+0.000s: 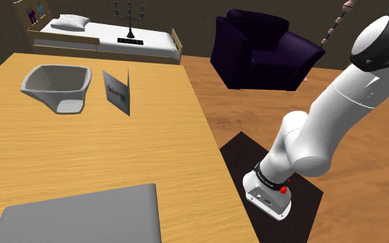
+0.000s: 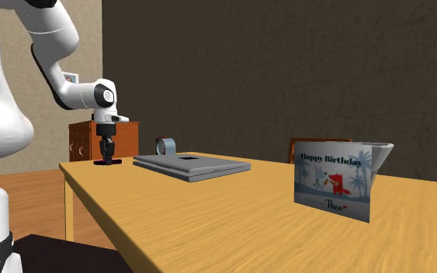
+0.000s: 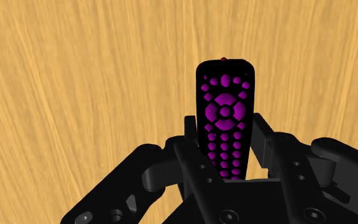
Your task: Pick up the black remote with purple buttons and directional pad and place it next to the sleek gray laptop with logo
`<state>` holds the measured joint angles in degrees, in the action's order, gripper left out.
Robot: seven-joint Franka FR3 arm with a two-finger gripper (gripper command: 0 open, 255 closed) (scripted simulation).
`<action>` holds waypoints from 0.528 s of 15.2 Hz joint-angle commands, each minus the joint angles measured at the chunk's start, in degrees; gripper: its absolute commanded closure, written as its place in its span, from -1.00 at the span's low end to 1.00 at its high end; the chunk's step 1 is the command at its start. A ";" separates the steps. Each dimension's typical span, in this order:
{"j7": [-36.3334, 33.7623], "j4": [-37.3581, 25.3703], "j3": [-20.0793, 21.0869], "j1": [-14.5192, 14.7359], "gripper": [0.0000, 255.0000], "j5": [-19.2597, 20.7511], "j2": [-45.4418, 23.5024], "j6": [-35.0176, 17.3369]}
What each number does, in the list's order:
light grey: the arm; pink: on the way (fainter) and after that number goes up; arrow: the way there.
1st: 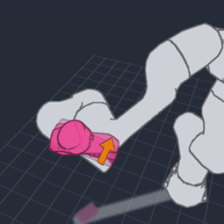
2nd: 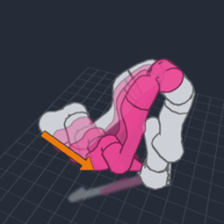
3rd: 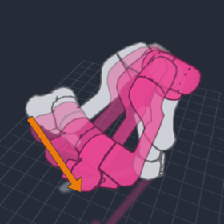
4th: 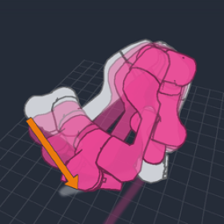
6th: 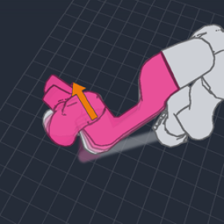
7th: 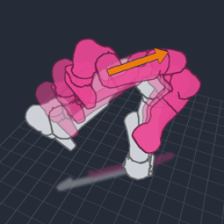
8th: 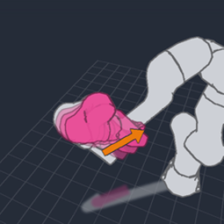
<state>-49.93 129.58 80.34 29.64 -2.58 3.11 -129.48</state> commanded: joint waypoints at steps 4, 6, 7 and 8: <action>-10.93 1.21 -3.10 4.11 1.00 15.14 -11.35 -3.11; -10.84 1.22 -3.23 4.23 1.00 15.01 -11.25 -3.13; -10.84 1.22 -3.23 4.23 1.00 15.01 -11.26 -3.13; -10.84 1.22 -3.23 4.23 1.00 15.01 -11.26 -3.13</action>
<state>-60.70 130.77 77.16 33.79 12.34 -8.10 -132.56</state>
